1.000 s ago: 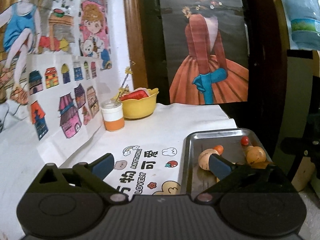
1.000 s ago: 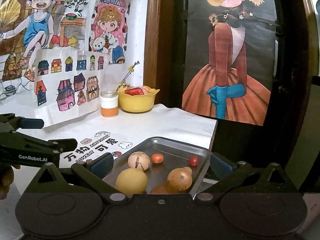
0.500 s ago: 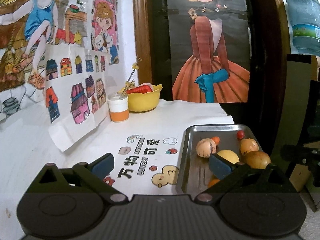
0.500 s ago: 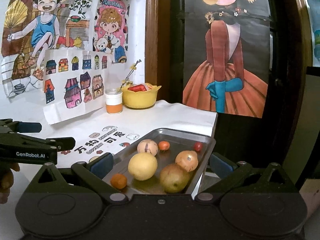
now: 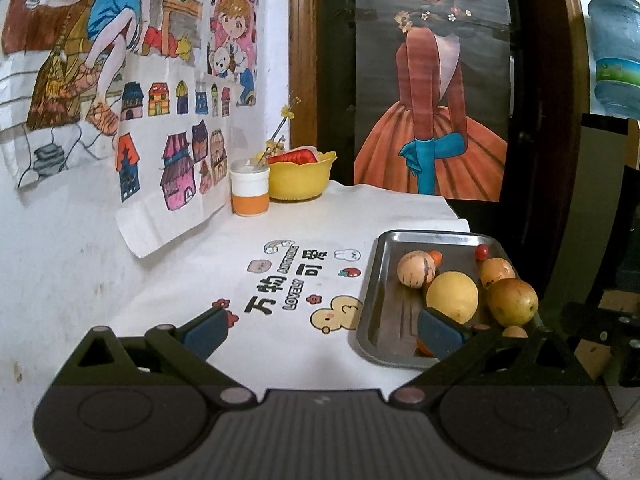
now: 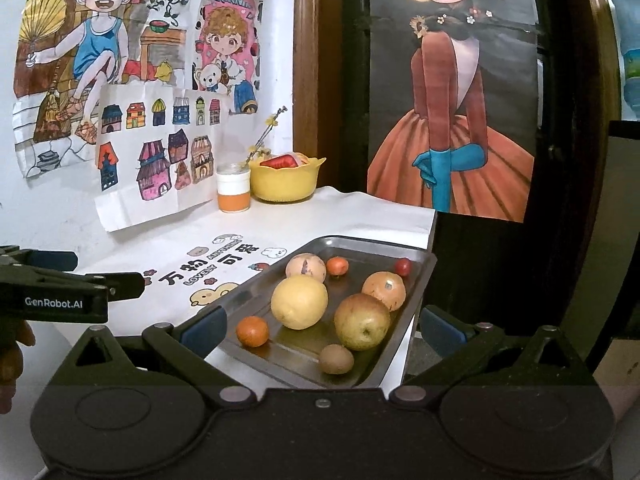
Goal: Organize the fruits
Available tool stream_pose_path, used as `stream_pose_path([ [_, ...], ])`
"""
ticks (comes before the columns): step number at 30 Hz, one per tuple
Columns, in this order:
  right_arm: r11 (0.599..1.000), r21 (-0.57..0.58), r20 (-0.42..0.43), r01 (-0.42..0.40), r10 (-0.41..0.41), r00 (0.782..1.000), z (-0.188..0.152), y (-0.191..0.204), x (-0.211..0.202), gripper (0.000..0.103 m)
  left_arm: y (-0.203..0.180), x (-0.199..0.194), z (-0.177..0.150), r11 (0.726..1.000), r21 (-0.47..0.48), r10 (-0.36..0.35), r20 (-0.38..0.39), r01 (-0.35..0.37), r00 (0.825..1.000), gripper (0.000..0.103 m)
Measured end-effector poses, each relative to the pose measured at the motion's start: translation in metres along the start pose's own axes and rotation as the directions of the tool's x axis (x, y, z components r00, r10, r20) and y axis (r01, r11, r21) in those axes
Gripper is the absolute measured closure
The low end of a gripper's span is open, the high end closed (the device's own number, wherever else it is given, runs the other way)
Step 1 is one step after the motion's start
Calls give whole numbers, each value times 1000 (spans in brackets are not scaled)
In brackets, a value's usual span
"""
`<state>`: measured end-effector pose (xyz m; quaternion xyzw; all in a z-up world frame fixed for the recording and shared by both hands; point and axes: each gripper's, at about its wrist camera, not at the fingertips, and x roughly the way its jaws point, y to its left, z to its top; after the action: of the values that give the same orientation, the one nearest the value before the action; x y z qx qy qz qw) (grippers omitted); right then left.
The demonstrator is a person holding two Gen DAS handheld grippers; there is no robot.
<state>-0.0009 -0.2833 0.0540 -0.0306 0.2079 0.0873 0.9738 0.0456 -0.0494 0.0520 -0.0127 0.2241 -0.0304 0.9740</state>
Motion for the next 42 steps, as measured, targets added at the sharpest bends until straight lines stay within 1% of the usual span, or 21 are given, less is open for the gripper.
stream_pose_path([
  [16,1000,1,21,11,-11,1000,-14,19,-12,1,9,-10,-13,999,-41,10,9,-10,1000,0],
  [25,1000,12,34,22,-23,999,-25,25,-17,1,16,-16,-26,997,-77,12,11,-12,1000,0],
  [28,999,23,46,39,-40,998,-32,28,-18,1,19,-16,-32,996,-91,4,6,-3,1000,0],
  [34,998,26,56,53,-54,997,-43,34,-20,1,25,-20,-43,995,-100,23,20,-20,1000,0],
  [37,998,36,56,45,-47,997,-48,37,-21,1,27,-22,-48,994,-103,25,21,-23,999,0],
  [42,998,39,63,57,-59,996,-55,41,-23,1,29,-24,-56,995,-98,26,19,-24,999,0],
])
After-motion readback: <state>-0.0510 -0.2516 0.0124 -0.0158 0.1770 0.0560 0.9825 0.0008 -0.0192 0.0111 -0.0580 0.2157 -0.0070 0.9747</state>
